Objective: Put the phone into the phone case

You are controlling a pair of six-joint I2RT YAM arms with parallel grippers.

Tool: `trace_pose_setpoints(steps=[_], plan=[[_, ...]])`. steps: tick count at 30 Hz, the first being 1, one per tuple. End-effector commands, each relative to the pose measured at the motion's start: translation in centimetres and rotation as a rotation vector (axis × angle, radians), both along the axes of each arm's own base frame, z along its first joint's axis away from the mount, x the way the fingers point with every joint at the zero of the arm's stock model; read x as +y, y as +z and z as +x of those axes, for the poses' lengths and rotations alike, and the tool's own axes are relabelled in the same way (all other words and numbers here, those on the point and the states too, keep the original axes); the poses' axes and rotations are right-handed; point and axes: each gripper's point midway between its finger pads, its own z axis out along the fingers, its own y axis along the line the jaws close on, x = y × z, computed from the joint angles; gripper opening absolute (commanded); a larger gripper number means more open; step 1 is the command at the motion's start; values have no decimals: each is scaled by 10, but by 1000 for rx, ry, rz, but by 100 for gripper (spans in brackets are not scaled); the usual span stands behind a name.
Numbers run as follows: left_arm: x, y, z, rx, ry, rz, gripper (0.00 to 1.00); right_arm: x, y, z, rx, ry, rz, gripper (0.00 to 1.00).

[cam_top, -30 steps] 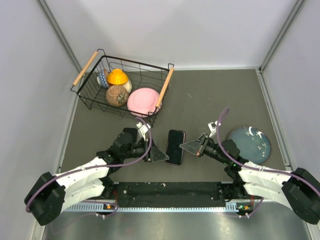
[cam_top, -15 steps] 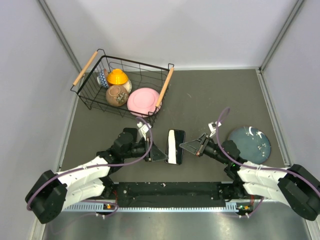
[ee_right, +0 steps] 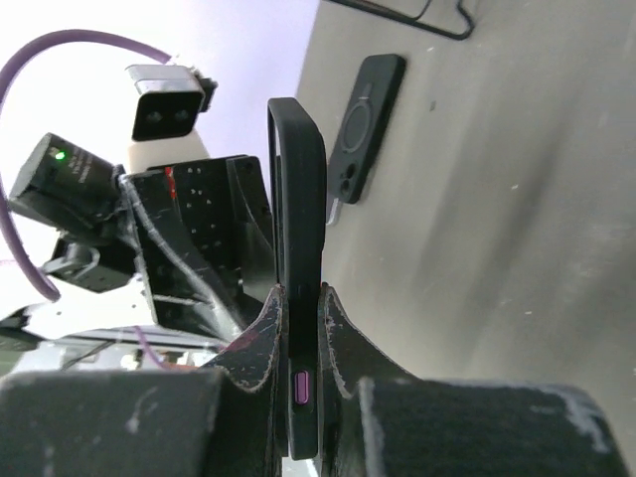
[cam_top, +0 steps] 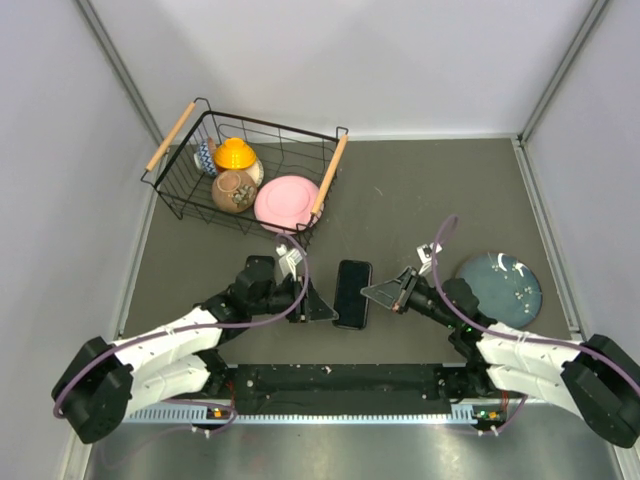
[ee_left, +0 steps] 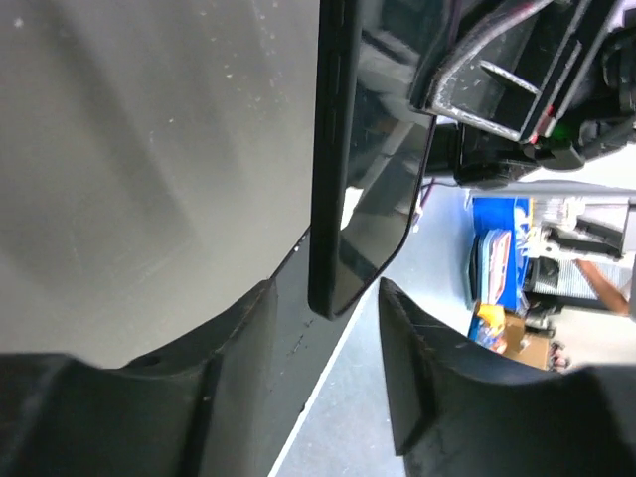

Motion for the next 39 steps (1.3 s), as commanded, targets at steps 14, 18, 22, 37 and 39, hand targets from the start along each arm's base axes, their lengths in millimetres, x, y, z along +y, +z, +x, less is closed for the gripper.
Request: trace_pose_setpoints(steps=[14,18,22,37,39], plan=[[86,-4,61,-164,497,401,86,-42,-22,83,34,22,-437,0],[120,-12,71,-126,632,539,87,-48,-44,98,116,18,-467,1],[145,-7,81,-131,749,619,88,-57,-67,107,176,4,-503,10],[203,-36,112,41,885,618,91,-72,-82,128,194,-21,-610,54],[212,-32,119,24,901,659,95,-74,-68,128,162,-37,-606,68]])
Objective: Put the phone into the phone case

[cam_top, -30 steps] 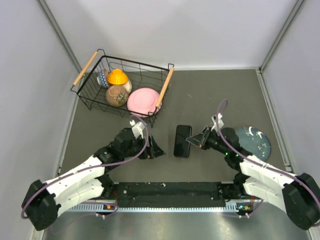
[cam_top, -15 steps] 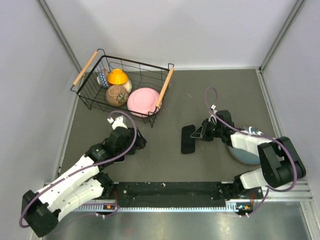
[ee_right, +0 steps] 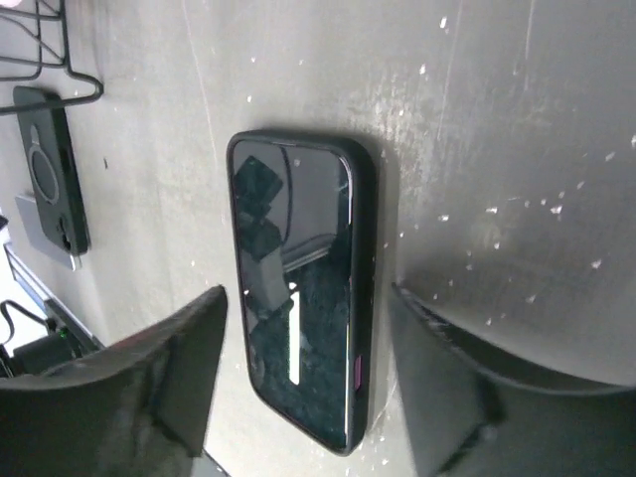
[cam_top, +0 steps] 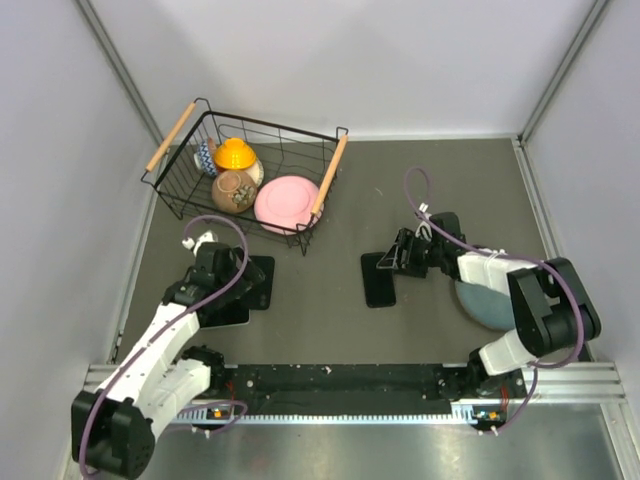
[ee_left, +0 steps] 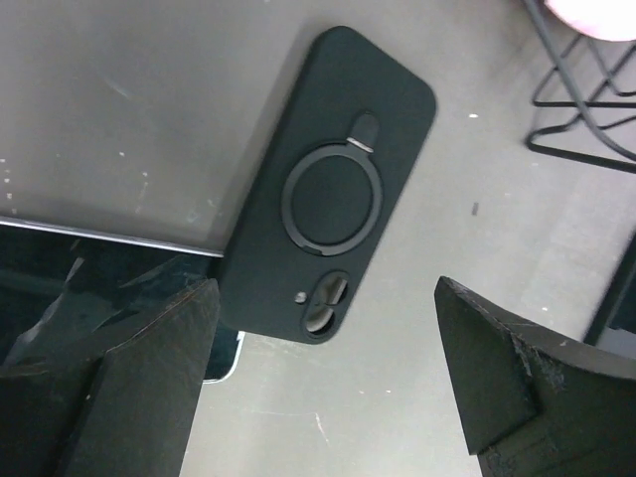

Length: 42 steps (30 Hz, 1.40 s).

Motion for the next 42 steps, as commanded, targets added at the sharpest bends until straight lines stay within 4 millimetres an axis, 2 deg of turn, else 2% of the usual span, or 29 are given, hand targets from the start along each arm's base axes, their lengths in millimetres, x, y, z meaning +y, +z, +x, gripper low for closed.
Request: trace_pose_setpoints(steps=[1,2,3,4,6,10,13,19,20,25,32,35,38,42], plan=[[10,7,18,-14,-27,81,97,-4,41,15,-144,-4,-8,73],[14,7,20,-7,-16,97,98,-5,45,14,-157,-6,-9,90],[21,7,21,2,10,129,98,-7,49,13,-166,-10,-7,96],[22,4,22,19,15,140,98,-7,56,9,-194,-8,0,98],[20,1,24,18,4,137,98,-7,62,5,-209,-6,13,99],[-1,-2,25,20,-177,112,99,-7,79,-6,-267,2,51,99],[-3,-12,25,51,-211,124,99,-8,84,-7,-298,5,49,99],[-5,-31,24,123,-241,136,99,-11,84,-7,-308,5,29,99],[-11,-32,23,127,-264,115,99,-10,85,-8,-311,8,37,99],[-18,-37,19,145,-309,136,99,-10,86,-7,-324,14,33,99],[-40,-51,5,206,-363,132,98,-9,85,-10,-326,25,43,99],[-42,-57,3,227,-354,193,98,-10,87,-12,-339,24,41,99],[-42,-63,1,265,-345,260,96,-12,89,-14,-355,18,38,99],[-43,-67,-1,274,-333,305,89,-13,89,-17,-356,17,39,99]])
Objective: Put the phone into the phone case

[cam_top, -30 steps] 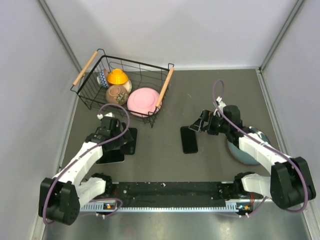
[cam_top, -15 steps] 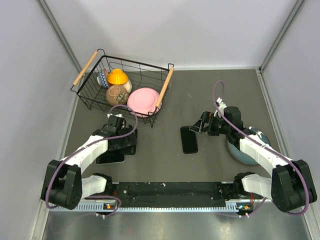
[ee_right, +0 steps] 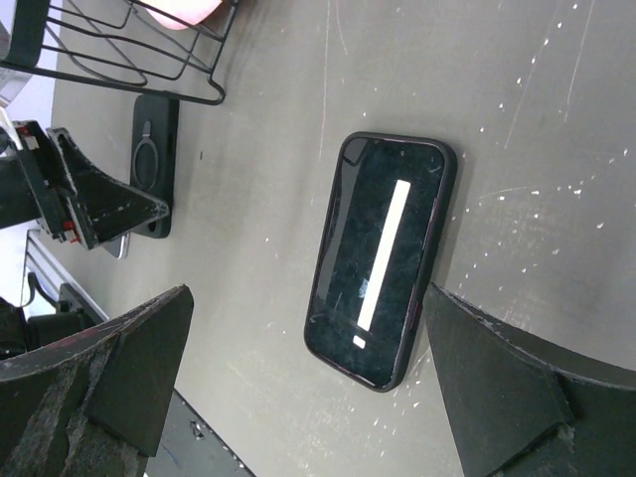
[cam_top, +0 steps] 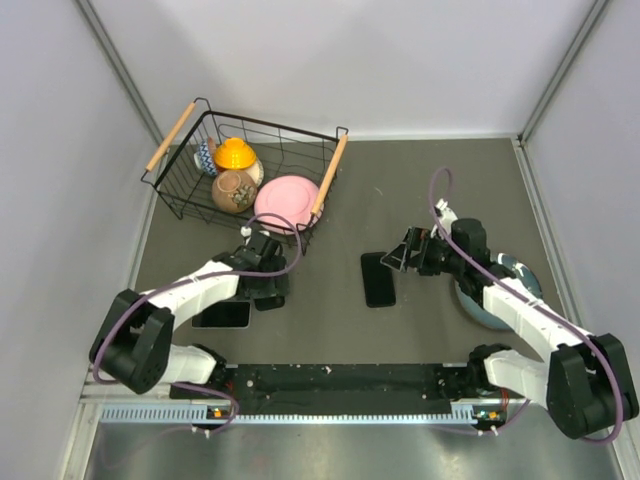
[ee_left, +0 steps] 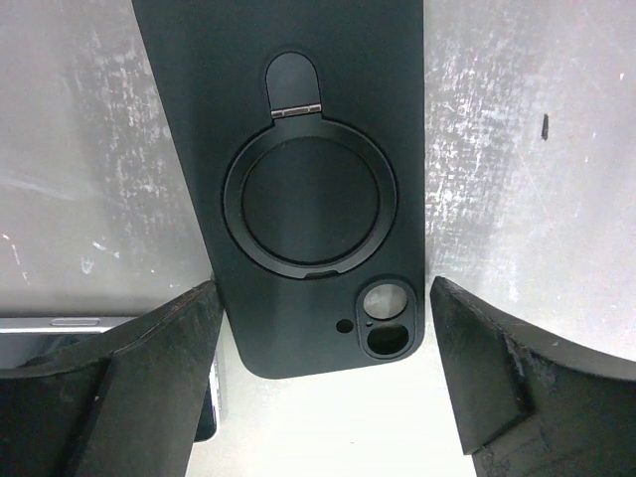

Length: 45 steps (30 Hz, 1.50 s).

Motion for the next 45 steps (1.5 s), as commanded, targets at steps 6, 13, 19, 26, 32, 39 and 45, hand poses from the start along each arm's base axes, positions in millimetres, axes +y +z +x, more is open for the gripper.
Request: trace_pose_setpoints(steps=[6,13,19,26,32,39,45], plan=[[-7,-8,-6,19,8,55,74,0,18,-4,-79,16,33,99],[-40,10,-30,-10,-75,-83,58,18,42,-26,-135,106,199,99],[-70,29,-61,-53,-178,-236,48,36,39,-44,-126,126,239,97],[-105,50,-84,-109,-328,-384,41,75,50,-50,-74,237,320,87],[-121,56,-94,-151,-428,-483,40,107,34,-46,39,325,334,80],[-127,57,-102,-177,-495,-527,40,137,7,-54,192,372,376,68],[-130,64,-106,-205,-537,-568,40,159,1,-54,213,413,397,60]])
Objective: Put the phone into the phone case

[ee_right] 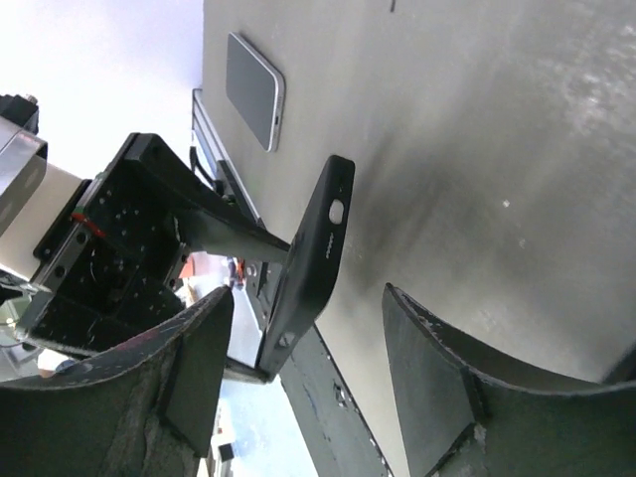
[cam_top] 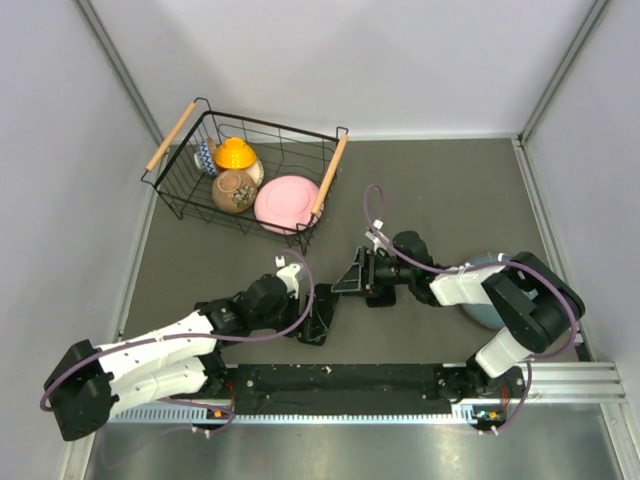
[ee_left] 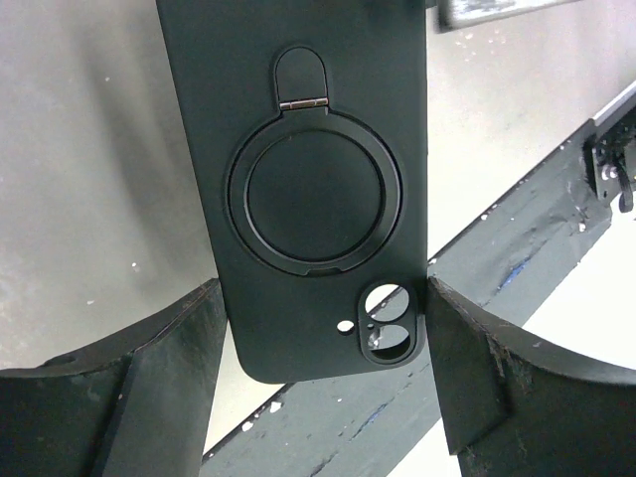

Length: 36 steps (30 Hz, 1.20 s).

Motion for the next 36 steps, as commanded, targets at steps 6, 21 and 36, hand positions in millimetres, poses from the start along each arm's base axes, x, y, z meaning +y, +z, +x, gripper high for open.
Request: trace_pose_setpoints(steps=[6,21,36], plan=[[-10,14,3,-77,-50,-70,45,29,36,14,-111,44,136,25],[32,59,44,-162,267,86,99,-4,115,24,-682,26,21,1],[128,105,77,-184,801,181,99,-9,113,-24,-1408,294,57,8]])
